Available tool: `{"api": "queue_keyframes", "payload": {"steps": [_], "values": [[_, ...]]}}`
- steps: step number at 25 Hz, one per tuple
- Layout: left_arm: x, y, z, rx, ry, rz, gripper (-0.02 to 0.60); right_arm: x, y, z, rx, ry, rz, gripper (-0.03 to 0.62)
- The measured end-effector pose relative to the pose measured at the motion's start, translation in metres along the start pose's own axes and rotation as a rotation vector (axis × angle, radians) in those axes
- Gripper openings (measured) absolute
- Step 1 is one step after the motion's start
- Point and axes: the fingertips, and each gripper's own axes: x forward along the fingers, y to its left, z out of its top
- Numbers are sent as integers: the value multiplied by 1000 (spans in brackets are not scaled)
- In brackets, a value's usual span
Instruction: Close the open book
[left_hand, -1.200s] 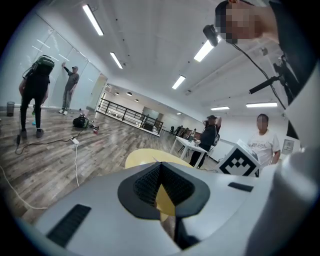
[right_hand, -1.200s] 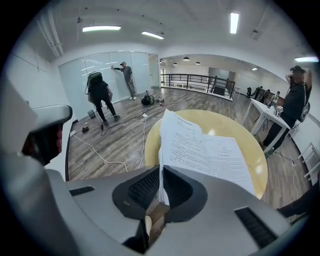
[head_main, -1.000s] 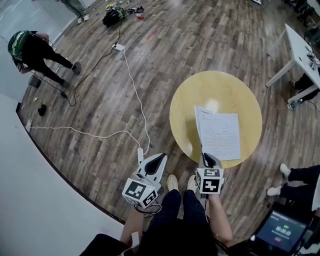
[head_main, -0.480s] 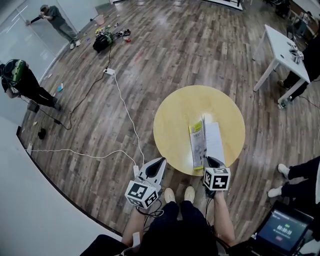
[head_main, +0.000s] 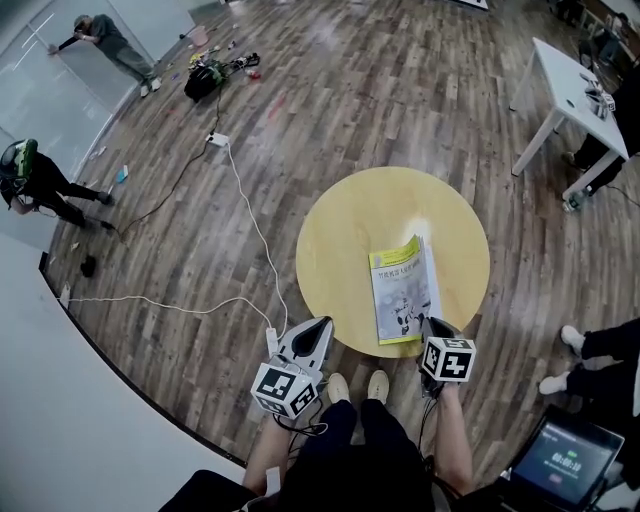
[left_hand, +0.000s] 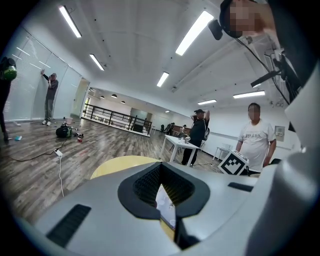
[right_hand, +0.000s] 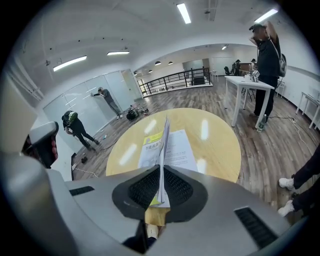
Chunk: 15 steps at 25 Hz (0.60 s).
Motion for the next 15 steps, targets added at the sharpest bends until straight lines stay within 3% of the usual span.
{"api": "queue_keyframes", "payload": {"steps": [15], "values": [[44, 1, -47, -41, 75, 20, -2, 43, -66, -42, 85, 80, -7, 31]]}}
